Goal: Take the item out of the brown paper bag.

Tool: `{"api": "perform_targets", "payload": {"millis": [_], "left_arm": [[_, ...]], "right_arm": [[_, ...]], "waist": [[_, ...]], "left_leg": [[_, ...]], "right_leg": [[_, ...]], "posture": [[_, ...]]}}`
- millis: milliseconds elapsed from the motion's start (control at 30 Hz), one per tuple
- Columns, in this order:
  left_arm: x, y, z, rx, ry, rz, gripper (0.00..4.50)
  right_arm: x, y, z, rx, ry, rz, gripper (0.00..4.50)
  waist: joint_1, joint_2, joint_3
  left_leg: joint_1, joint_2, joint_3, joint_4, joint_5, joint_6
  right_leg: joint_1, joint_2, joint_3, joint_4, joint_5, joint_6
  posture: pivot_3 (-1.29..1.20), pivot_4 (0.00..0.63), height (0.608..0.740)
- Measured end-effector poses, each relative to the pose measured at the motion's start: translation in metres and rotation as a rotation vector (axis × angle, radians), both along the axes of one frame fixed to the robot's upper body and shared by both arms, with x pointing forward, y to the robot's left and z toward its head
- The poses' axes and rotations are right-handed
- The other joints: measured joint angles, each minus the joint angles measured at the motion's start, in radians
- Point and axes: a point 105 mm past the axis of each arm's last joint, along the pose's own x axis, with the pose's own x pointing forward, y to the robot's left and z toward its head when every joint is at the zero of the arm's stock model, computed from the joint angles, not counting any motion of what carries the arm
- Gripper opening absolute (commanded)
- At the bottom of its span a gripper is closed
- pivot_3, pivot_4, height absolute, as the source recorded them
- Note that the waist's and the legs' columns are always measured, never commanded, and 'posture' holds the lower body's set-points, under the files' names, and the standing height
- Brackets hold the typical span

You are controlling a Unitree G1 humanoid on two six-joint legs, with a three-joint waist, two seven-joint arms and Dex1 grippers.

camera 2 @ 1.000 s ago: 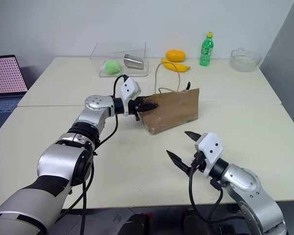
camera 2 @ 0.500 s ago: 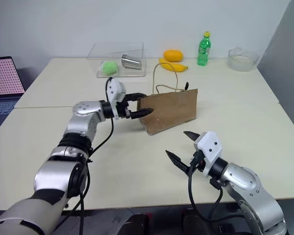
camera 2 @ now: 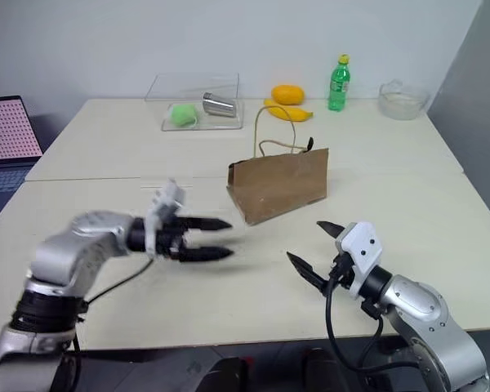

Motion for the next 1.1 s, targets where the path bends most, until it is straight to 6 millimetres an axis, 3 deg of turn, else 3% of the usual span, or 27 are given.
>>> {"api": "perform_targets", "payload": {"millis": [133, 333, 467, 700, 1100], "left_arm": [[0.019, -0.024, -0.009, -0.023, -0.146, 0.074, 3.87], [0.031, -0.043, -0.036, -0.032, -0.189, 0.125, 3.87], [0.046, -0.037, -0.053, -0.004, -0.158, 0.185, 3.87], [0.076, -0.021, -0.046, 0.023, -0.232, 0.258, 3.87], [0.1, -0.005, -0.045, 0.037, -0.285, 0.345, 3.87]], "right_arm": [[-0.001, 0.0, -0.003, 0.001, 0.012, -0.001, 4.5], [-0.001, -0.002, -0.003, 0.002, 0.015, -0.02, 4.5], [0.0, -0.001, -0.001, 0.009, 0.019, -0.029, 4.5], [0.002, -0.003, 0.002, 0.012, 0.023, -0.04, 4.5], [0.001, -0.002, 0.002, 0.004, 0.034, -0.027, 4.5]], "waist": [[0.015, 0.0, 0.0], [0.013, 0.0, 0.0], [0.014, 0.0, 0.0], [0.013, 0.0, 0.0], [0.013, 0.0, 0.0]], "left_leg": [[-0.001, 0.0, 0.001, 0.001, 0.0, 0.0], [0.0, 0.0, 0.001, 0.001, 0.0, 0.0], [-0.001, 0.0, 0.0, 0.001, 0.0, 0.0], [0.0, -0.001, 0.0, 0.001, 0.0, 0.0], [-0.001, -0.001, 0.0, 0.001, 0.0, 0.0]], "right_leg": [[0.0, -0.001, 0.0, -0.001, 0.0, 0.0], [0.0, 0.0, 0.0, 0.0, 0.0, 0.0], [0.0, 0.0, 0.0, 0.0, 0.0, 0.0], [0.0, 0.0, 0.0, 0.0, 0.0, 0.0], [0.0, 0.0, 0.0, 0.0, 0.0, 0.0]], "posture": [[0.0, 0.15, 0.74], [0.0, 0.15, 0.74], [0.0, 0.15, 0.74], [0.0, 0.15, 0.74], [0.0, 0.15, 0.74]]}}
